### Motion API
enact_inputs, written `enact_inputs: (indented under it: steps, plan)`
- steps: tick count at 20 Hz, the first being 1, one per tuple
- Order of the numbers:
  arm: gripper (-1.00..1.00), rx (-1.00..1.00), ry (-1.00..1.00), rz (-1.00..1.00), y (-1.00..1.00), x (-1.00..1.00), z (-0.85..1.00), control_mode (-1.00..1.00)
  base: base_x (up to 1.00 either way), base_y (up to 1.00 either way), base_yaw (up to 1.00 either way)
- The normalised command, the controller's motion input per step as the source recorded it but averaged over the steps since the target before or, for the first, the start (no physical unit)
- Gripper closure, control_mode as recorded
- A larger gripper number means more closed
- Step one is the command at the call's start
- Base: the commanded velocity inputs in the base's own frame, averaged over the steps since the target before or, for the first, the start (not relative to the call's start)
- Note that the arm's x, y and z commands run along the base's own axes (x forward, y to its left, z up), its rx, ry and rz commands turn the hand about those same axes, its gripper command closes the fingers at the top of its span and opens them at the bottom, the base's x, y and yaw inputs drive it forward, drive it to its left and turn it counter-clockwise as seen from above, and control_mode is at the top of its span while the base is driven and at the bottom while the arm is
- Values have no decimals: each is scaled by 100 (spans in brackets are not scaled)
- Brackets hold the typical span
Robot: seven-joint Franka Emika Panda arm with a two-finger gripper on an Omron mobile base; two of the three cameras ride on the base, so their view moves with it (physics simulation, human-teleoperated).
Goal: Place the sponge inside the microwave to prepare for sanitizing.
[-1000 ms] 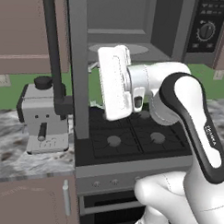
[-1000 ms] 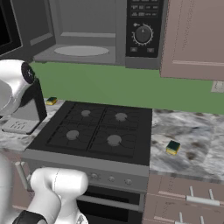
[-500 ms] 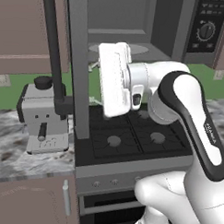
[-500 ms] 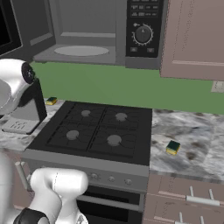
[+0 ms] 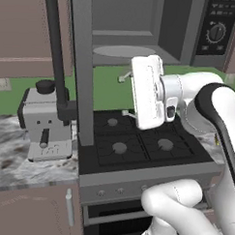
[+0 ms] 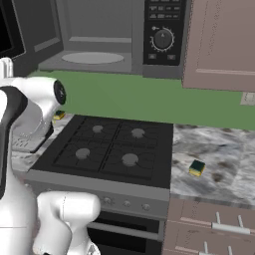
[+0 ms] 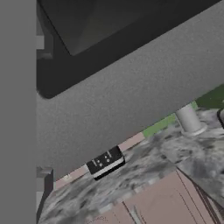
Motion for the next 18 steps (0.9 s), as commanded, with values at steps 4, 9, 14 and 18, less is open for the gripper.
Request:
enact_inputs:
  steps: [4,9,14,18]
  plan:
    - [-100,-26,0,0,-100,-1,-34,-100,0,0,0]
    - [-100,-53,0,0,-72,-31,-93,-100,0,0,0]
    - [-100,-83,-17,26,-42,-4,-93,-100,0,0,0]
    - [-100,-74,-24,30,-72,-5,-88,-100,0,0,0]
